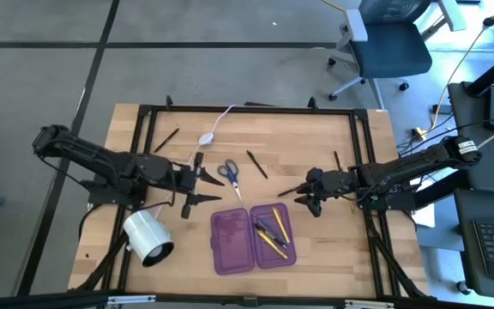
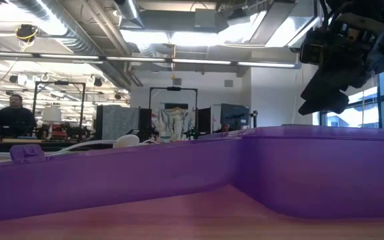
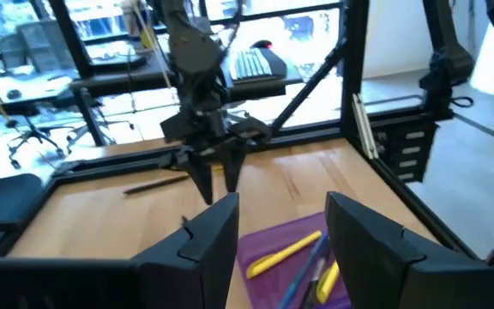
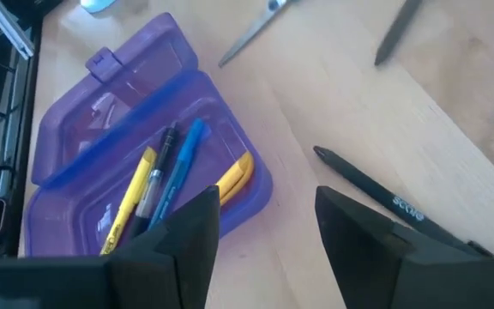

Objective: Pick & place school supplies into a supply box
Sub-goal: Put the black pen into the purple supply box

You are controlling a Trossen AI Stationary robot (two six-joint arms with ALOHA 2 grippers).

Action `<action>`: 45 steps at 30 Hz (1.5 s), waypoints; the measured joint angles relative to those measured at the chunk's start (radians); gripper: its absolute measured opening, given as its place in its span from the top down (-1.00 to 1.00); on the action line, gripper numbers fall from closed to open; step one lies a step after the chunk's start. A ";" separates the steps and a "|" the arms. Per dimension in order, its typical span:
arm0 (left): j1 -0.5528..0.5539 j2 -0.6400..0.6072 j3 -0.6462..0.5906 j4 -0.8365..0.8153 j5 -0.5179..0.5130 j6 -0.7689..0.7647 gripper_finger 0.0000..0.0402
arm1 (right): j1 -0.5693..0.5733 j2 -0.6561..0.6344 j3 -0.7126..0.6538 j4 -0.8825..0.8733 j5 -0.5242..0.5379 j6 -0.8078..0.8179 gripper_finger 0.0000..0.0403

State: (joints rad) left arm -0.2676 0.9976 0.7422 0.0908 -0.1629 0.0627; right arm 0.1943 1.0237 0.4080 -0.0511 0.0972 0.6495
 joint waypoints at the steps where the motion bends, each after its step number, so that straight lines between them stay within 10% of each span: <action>1: 0.000 -0.015 0.000 -0.015 -0.012 0.000 0.17 | -0.001 0.000 0.000 0.005 0.010 -0.019 0.02; 11: 0.017 -0.118 0.000 -0.079 -0.035 0.021 0.16 | -0.035 0.000 0.032 0.041 0.171 0.003 0.02; 33: 0.054 -0.332 -0.022 -0.285 -0.155 -0.047 0.16 | -0.359 0.093 0.284 -0.941 0.239 0.371 0.02; 45: 0.055 -0.594 -0.340 -0.033 -0.202 -0.042 0.18 | -0.409 0.181 0.281 -0.751 0.163 0.231 0.02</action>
State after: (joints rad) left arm -0.2131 0.4038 0.4017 0.0581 -0.3644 0.0204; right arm -0.2142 1.2045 0.6894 -0.8025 0.2597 0.8810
